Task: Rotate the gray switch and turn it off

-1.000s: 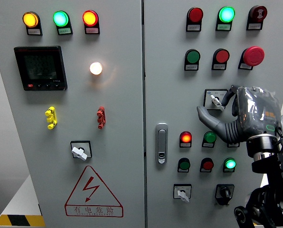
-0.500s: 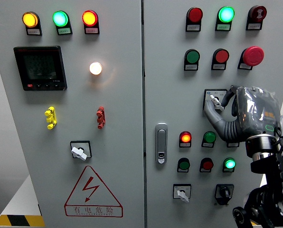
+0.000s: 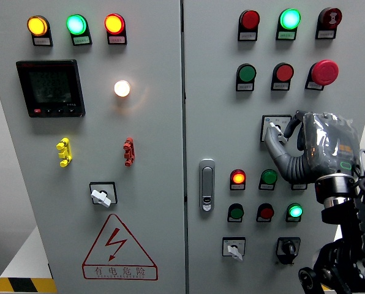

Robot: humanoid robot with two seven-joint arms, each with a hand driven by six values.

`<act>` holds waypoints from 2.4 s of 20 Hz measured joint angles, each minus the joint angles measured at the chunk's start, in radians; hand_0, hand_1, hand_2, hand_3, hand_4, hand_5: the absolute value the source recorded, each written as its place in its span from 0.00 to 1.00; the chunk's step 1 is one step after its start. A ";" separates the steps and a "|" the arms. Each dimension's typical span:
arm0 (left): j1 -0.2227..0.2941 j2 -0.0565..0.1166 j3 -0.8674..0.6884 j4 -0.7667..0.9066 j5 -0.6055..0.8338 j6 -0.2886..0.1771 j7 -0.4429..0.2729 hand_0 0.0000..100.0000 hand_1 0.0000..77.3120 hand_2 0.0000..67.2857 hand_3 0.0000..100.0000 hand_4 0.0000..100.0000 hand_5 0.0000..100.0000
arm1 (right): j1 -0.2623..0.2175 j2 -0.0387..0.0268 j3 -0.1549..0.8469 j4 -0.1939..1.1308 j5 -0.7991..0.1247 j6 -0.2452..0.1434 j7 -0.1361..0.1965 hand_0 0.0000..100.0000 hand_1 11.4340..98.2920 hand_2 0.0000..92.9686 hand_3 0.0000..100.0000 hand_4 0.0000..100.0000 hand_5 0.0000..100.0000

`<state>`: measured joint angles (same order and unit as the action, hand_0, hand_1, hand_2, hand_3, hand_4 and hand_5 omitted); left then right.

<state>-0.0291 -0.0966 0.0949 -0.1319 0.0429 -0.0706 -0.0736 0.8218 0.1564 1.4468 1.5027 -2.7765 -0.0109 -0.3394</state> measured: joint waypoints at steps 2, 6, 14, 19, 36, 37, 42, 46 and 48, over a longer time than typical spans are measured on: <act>0.000 0.000 0.000 0.000 0.000 0.000 0.000 0.88 0.00 0.20 0.19 0.08 0.11 | 0.003 0.0000 -0.004 -0.003 0.000 0.000 -0.007 0.57 0.26 0.77 0.96 1.00 0.94; 0.000 0.000 0.000 0.000 0.000 0.000 0.000 0.88 0.00 0.20 0.19 0.08 0.11 | 0.006 0.0001 -0.009 -0.007 0.000 0.000 -0.013 0.61 0.27 0.76 0.96 1.00 0.94; 0.000 0.000 0.000 0.000 0.000 0.000 0.000 0.88 0.00 0.20 0.19 0.08 0.11 | 0.006 0.0015 -0.011 -0.007 0.000 0.000 -0.015 0.67 0.29 0.74 0.96 1.00 0.94; 0.000 0.000 0.000 0.000 0.000 0.000 0.000 0.88 0.00 0.20 0.19 0.08 0.11 | 0.004 0.0020 -0.012 -0.006 0.000 -0.006 -0.015 0.70 0.28 0.74 0.96 1.00 0.94; 0.000 0.000 0.000 0.000 0.000 0.000 0.000 0.88 0.00 0.20 0.19 0.08 0.11 | -0.001 0.0063 -0.009 0.006 0.000 -0.022 -0.012 0.75 0.22 0.66 0.95 1.00 0.94; 0.000 0.000 0.000 0.000 0.000 0.000 0.000 0.88 0.00 0.20 0.19 0.08 0.11 | -0.001 0.0063 -0.009 0.009 0.000 -0.022 -0.012 0.75 0.22 0.65 0.95 1.00 0.94; 0.000 0.000 0.000 0.000 0.000 0.000 0.000 0.88 0.00 0.20 0.19 0.08 0.11 | -0.005 0.0067 -0.008 0.023 0.000 -0.023 -0.011 0.68 0.17 0.62 0.94 1.00 0.94; 0.000 0.000 0.000 0.000 0.000 0.000 0.000 0.88 0.00 0.20 0.19 0.08 0.11 | -0.010 0.0062 -0.008 0.041 0.000 -0.021 -0.012 0.00 0.24 0.57 0.94 1.00 0.94; 0.000 0.000 0.000 0.000 0.000 0.000 0.000 0.88 0.00 0.20 0.19 0.08 0.11 | -0.012 0.0062 -0.006 0.044 0.000 -0.020 -0.012 0.00 0.27 0.55 0.94 1.00 0.94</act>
<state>-0.0291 -0.0967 0.0951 -0.1319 0.0429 -0.0706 -0.0737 0.8101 0.1626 1.4410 1.5469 -2.7765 -0.0310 -0.3513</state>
